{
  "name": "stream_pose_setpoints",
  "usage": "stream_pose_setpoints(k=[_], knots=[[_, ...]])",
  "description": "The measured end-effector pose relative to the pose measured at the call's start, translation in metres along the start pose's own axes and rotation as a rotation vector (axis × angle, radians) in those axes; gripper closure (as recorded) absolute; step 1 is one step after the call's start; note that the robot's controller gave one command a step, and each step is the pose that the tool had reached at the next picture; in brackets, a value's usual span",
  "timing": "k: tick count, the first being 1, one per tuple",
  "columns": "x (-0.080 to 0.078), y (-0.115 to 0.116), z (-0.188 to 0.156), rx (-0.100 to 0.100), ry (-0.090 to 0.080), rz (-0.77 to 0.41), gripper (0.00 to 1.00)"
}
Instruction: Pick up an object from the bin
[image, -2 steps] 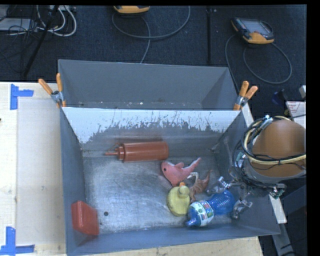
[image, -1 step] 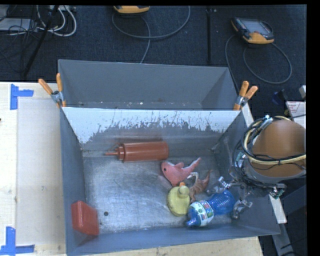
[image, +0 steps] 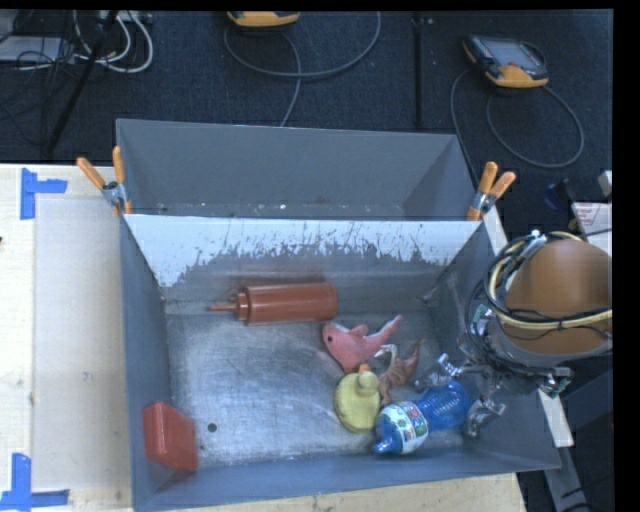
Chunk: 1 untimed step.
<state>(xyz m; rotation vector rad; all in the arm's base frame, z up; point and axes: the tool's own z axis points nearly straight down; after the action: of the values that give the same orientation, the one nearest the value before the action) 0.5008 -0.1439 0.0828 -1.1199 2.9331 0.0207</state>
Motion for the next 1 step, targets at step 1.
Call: stream_pose_setpoints(k=[1], knots=[[0.0024,0.0006,-0.0139,0.004,0.004,-0.002,1.0]])
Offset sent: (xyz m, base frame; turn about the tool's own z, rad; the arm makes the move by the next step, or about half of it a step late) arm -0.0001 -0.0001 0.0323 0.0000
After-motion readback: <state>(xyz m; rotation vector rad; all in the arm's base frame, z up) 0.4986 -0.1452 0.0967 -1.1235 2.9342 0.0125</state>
